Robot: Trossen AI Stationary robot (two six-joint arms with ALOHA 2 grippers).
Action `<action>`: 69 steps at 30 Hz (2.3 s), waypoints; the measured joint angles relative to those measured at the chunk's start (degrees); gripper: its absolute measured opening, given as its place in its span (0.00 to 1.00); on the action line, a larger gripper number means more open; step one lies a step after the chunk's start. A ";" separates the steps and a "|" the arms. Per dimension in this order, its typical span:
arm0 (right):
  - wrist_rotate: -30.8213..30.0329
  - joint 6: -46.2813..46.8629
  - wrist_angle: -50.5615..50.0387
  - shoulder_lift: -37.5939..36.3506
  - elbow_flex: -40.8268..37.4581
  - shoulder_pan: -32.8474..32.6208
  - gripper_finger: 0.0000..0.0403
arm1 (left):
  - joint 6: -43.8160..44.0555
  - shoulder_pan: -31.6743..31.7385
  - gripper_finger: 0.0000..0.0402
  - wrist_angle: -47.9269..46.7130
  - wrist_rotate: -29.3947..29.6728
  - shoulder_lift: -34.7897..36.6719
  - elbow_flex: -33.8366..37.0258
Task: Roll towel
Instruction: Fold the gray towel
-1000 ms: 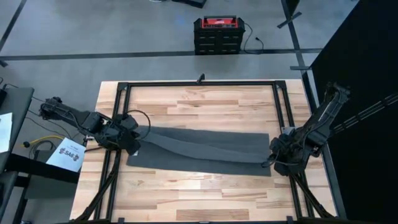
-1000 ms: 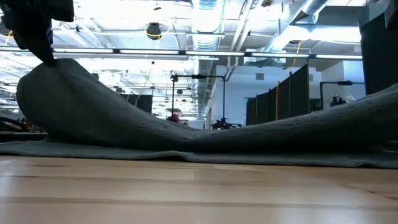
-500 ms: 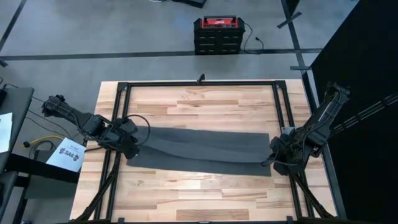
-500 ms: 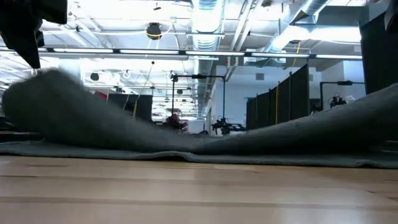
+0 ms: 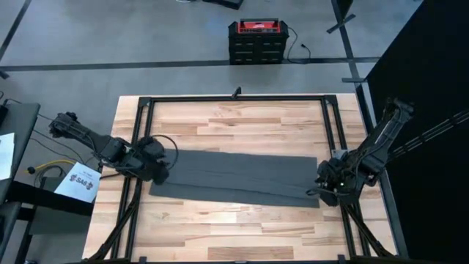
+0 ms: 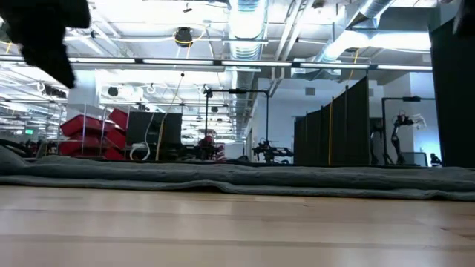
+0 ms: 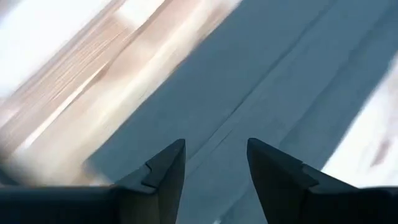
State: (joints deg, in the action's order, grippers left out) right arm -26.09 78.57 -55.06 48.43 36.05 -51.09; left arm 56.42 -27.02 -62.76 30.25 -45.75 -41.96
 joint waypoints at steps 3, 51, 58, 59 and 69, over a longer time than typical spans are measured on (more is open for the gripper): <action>-1.71 -4.02 2.84 2.05 -2.35 3.57 0.46 | -7.57 2.02 0.39 18.80 0.71 -0.78 7.66; 13.86 -71.25 101.19 67.99 8.26 32.18 0.00 | -39.33 37.57 0.38 82.58 -17.37 -56.49 7.81; 11.92 -76.05 103.45 65.73 10.04 31.04 0.00 | -38.76 37.61 0.38 82.93 -16.94 -56.55 7.92; 10.74 -76.54 103.29 65.72 10.06 31.59 0.00 | -38.75 37.61 0.38 82.95 -16.90 -56.55 7.92; 10.19 -75.42 98.60 68.18 10.20 35.90 0.00 | -38.73 37.65 0.38 82.97 -16.92 -56.55 7.92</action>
State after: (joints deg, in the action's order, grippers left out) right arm -15.90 3.15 43.54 116.61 46.25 -15.19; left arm 17.69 10.63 20.21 13.33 -102.30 -34.04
